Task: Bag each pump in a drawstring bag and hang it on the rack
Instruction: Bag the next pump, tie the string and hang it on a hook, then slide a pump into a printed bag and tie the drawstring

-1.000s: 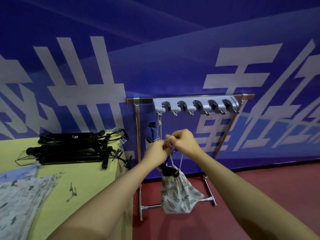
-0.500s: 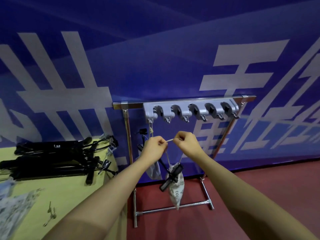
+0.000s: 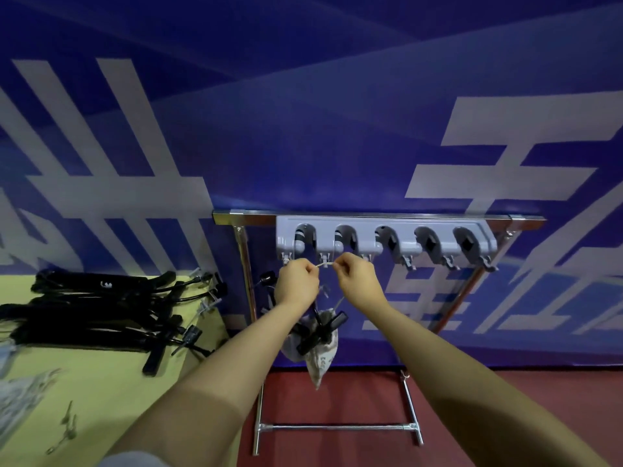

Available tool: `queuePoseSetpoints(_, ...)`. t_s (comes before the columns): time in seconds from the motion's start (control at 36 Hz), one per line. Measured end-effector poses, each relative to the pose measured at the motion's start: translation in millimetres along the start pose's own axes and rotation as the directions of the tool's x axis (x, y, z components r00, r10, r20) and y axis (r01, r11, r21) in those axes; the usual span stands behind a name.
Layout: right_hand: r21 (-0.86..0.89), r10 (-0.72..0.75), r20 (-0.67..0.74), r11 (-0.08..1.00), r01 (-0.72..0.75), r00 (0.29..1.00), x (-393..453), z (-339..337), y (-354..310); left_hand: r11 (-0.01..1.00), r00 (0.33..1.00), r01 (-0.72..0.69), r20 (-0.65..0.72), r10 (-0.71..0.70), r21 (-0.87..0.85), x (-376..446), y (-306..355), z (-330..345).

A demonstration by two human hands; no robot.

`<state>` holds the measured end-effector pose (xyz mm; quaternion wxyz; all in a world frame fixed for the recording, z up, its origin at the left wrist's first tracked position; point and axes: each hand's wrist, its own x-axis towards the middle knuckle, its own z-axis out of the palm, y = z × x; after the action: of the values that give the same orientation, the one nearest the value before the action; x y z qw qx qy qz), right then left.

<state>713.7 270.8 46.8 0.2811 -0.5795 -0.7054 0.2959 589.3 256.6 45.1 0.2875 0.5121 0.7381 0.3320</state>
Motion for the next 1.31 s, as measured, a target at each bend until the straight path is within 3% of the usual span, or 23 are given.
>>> queuePoseSetpoints(0.11,-0.054,0.026,0.05,0.998,-0.024,0.998,4.5,8.0,6.7,0.999,0.999,0.014,0.032,-0.015,0.052,3.3,-5.8,9.4)
queuePoseSetpoints(0.31,-0.231,0.058,0.023,0.972,-0.051,0.998,1.6,16.5,8.5,0.991,0.992,-0.08,0.11,0.067,0.11,4.3,-7.6,11.9)
queuePoseSetpoints(0.72,-0.173,0.054,0.131,0.984,-0.031,0.99,-27.6,52.6,-26.3,0.986,0.996,-0.089,0.045,0.083,0.141,-23.0,-67.2,-50.8)
queuePoseSetpoints(0.94,-0.119,0.008,0.178,0.993,0.014,0.984,-52.6,121.6,-87.8,0.99,0.999,-0.043,0.009,0.042,0.131,-34.1,-136.4,-123.1)
queuePoseSetpoints(1.31,-0.067,-0.054,0.302,0.995,0.077,0.952,-85.4,287.7,-199.8,0.984,0.991,0.116,-0.077,-0.107,0.136,-63.5,-271.8,-270.8)
